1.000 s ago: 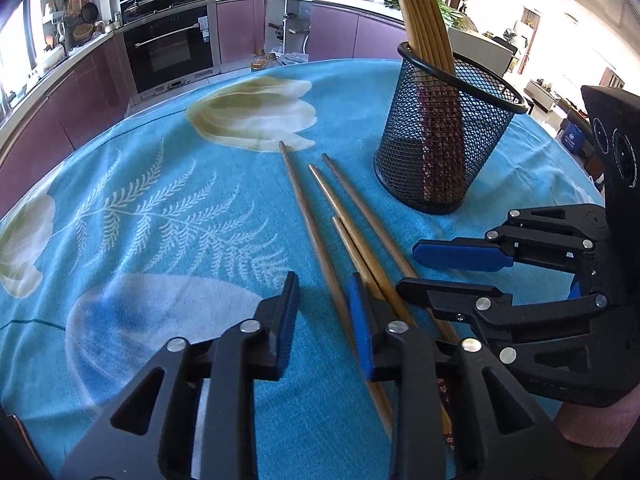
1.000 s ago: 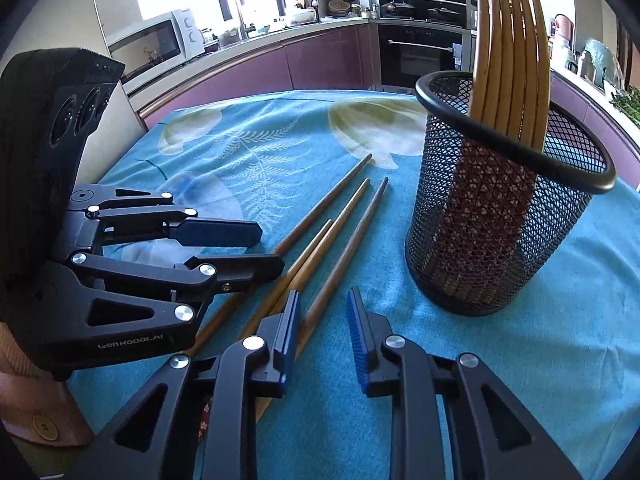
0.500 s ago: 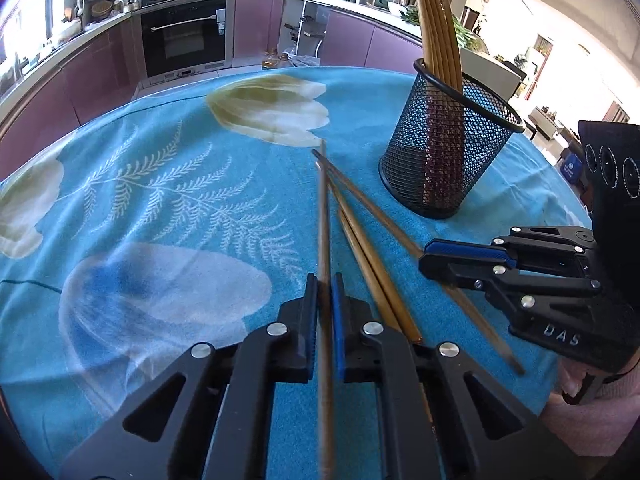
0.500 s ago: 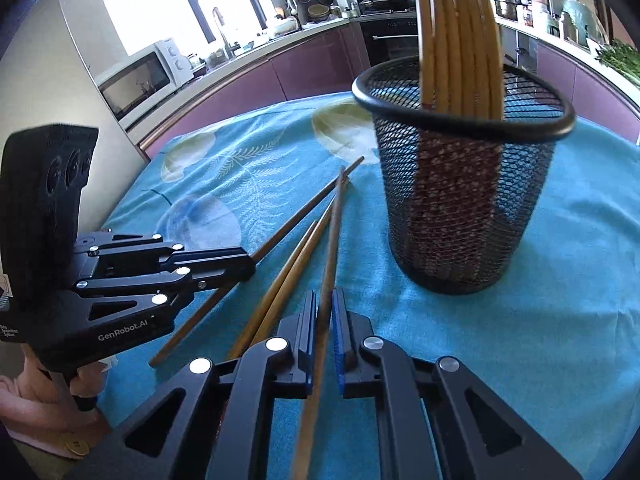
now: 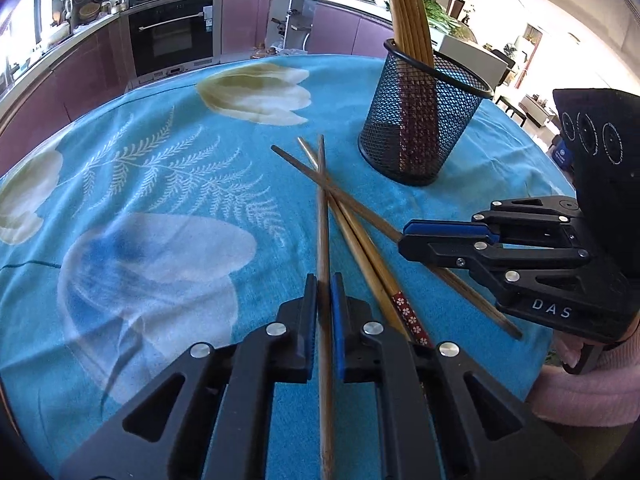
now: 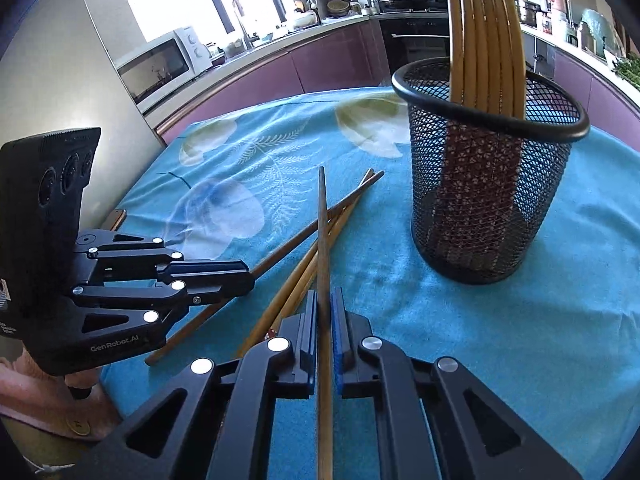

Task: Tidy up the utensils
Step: 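Grasp a chopstick from the pile with the left tool while the right tool grasps another, then raise both chopsticks upright and lower them into the mesh cup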

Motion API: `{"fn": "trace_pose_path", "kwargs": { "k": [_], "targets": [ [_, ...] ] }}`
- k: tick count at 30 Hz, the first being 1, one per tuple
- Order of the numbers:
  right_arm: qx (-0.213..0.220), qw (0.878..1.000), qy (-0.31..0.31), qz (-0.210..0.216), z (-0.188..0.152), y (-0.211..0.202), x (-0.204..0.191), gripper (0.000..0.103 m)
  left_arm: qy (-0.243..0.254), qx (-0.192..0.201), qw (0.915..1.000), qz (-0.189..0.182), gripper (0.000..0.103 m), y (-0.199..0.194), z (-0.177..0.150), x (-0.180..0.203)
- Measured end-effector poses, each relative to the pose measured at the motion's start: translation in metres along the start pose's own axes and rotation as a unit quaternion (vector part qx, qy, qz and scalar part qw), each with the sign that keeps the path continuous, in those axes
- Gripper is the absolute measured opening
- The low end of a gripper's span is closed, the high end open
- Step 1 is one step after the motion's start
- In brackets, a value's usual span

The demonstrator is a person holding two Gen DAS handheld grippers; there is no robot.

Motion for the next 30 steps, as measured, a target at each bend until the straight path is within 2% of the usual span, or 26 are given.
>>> {"fn": "trace_pose_path", "kwargs": {
  "k": [5, 9, 15, 18, 30],
  "targets": [
    [-0.005, 1.000, -0.010, -0.010, 0.000, 0.006, 0.001, 0.009, 0.014, -0.004, 0.9999, -0.002, 0.021, 0.007, 0.006, 0.000],
    [-0.004, 1.000, -0.012, -0.012, 0.003, 0.010, 0.001, 0.009, 0.020, -0.006, 0.9998, -0.001, 0.023, 0.013, 0.014, -0.004],
    [-0.001, 1.000, -0.013, -0.013, 0.007, 0.012, 0.001, 0.006, 0.024, -0.009, 0.9997, 0.003, 0.020, 0.022, 0.027, -0.005],
    [0.004, 1.000, -0.012, -0.011, 0.009, 0.009, 0.003, 0.006, 0.023, -0.008, 0.9996, 0.011, 0.009, 0.025, 0.030, -0.006],
    [0.050, 0.999, -0.015, 0.007, 0.024, -0.027, -0.002, 0.006, 0.001, 0.019, 0.9998, 0.001, 0.008, 0.002, 0.034, -0.011]
  ]
}}
Point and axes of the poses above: each gripper's, at about its wrist camera, not at the fingertips, and y roughly the way its jaws point, x to its right, z to its top, the point moved 10 cm from there along y, roughly the way its jaws point, and after that the axes turned 10 degrees about y, right-handed, at the moved point
